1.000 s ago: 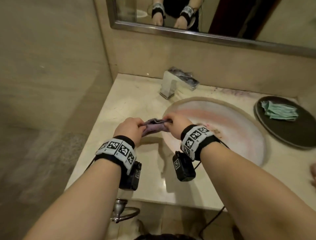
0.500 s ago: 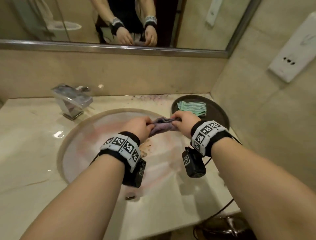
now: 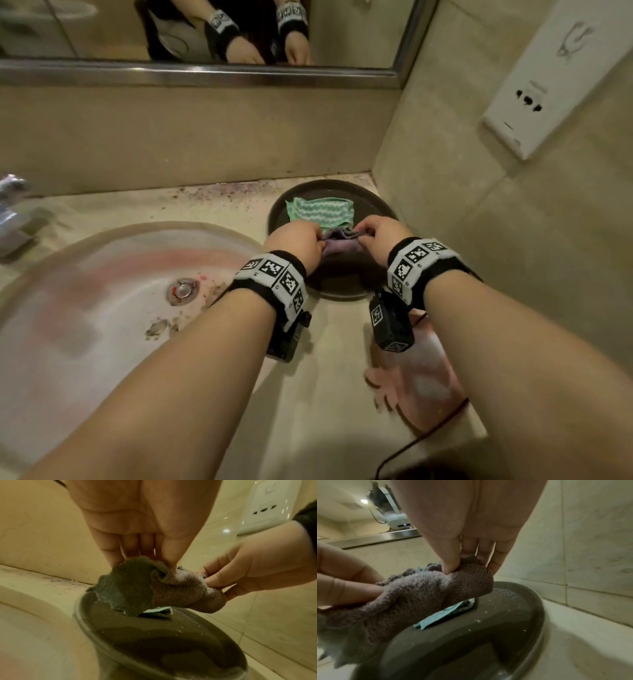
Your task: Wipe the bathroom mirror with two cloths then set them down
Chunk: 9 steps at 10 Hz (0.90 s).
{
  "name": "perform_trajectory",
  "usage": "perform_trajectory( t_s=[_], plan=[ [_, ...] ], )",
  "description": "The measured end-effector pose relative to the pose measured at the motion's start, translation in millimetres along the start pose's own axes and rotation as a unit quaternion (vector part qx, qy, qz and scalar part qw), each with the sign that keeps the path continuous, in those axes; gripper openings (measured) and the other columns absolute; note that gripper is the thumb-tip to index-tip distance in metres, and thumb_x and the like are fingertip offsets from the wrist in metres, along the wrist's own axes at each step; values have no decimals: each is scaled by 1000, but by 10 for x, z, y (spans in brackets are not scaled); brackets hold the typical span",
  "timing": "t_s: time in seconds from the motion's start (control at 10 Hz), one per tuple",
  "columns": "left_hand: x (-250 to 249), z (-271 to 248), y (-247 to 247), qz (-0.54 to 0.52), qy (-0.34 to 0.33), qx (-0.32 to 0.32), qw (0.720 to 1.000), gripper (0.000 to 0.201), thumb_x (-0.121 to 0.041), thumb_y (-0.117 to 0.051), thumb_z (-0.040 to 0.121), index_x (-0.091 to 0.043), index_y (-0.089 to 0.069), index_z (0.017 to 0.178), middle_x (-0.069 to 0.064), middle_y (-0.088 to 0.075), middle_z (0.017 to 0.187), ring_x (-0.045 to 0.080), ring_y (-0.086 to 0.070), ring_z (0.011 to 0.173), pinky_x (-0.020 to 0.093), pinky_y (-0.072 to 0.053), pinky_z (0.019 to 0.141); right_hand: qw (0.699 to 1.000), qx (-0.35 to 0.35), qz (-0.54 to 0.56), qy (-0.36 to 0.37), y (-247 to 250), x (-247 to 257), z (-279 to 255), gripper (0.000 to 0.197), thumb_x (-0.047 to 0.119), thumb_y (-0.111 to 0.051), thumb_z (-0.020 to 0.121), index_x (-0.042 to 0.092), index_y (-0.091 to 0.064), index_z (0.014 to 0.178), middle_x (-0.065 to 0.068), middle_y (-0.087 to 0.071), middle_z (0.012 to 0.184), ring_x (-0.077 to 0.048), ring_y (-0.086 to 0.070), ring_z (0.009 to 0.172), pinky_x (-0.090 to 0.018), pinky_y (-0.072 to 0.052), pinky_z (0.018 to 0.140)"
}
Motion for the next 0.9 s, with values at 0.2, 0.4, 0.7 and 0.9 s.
perform_trajectory(
  t_s=[0.2, 0.4, 0.7, 0.9],
  plan=[
    [-53, 205, -126, 14, 18, 31, 999, 31, -30, -47, 96, -14, -61, 118, 9, -63, 111, 28, -59, 102, 36, -48, 87, 1000, -3, 11, 0, -47, -152, 174, 23, 19, -56, 91, 19, -65, 112, -5, -63, 117, -23, -57, 109, -28, -42, 90],
    [-72, 273, -316, 51, 19, 81, 995, 32, -27, -45, 96, -16, -57, 123, 8, -59, 122, 27, -56, 110, 36, -46, 91, 998, 49, -41, -23, -210, -247, 282, 18, 19, -59, 88, 23, -66, 104, -2, -64, 114, -22, -58, 106, -27, -44, 88],
    [-118, 193, -504, 74, -15, 92, 993, 26, -27, -51, 92, -20, -60, 116, 6, -62, 113, 25, -58, 104, 34, -48, 87, 983, 124, -135, -22, -408, -266, 164, 28, 19, -57, 89, 22, -57, 117, -10, -56, 123, -27, -55, 112, -30, -44, 93],
    [-51, 88, -409, 93, -25, 101, 990, 31, -27, -42, 97, -14, -60, 119, 10, -63, 112, 28, -58, 104, 34, -46, 85, 977, 145, -159, 2, -310, -99, 6, 34, 24, -56, 92, 15, -55, 125, -9, -58, 125, -26, -55, 114, -27, -42, 89]
  ],
)
Point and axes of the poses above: each hand's wrist, its own z-axis towards the middle knuckle, its own y-axis out of the back of the hand, x = y × z, the point moved 9 cm from there along z, towards the middle knuckle
